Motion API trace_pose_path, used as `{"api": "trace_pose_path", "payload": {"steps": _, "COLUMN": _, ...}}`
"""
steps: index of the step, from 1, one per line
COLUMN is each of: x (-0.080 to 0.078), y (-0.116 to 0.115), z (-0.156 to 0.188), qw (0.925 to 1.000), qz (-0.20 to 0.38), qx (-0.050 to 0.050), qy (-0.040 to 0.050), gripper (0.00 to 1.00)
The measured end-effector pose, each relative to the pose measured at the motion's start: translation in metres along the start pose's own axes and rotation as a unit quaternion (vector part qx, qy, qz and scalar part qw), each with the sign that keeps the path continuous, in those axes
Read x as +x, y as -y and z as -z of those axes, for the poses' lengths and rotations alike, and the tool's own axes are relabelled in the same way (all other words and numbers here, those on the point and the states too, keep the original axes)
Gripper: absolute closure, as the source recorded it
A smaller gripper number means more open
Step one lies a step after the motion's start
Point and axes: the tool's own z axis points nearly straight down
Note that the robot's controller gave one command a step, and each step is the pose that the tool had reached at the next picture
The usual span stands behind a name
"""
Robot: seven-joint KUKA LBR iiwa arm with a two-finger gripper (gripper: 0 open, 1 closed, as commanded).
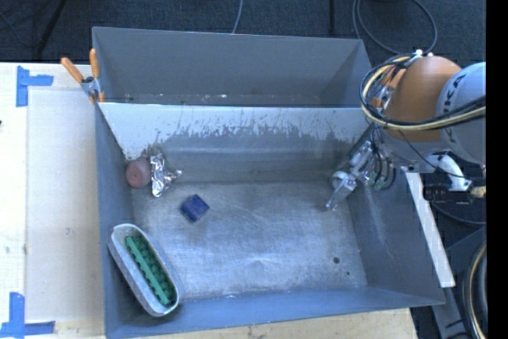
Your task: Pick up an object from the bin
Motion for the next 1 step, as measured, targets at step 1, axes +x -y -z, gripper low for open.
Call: {"api": "trace_pose_path", "payload": {"steps": 1, "x": -0.0017, "y": 0.0036, "z": 0.0004, "qw": 1.0000, "qz": -0.001, "qx": 0.003, "qy": 0.0030, "gripper": 1.00}}
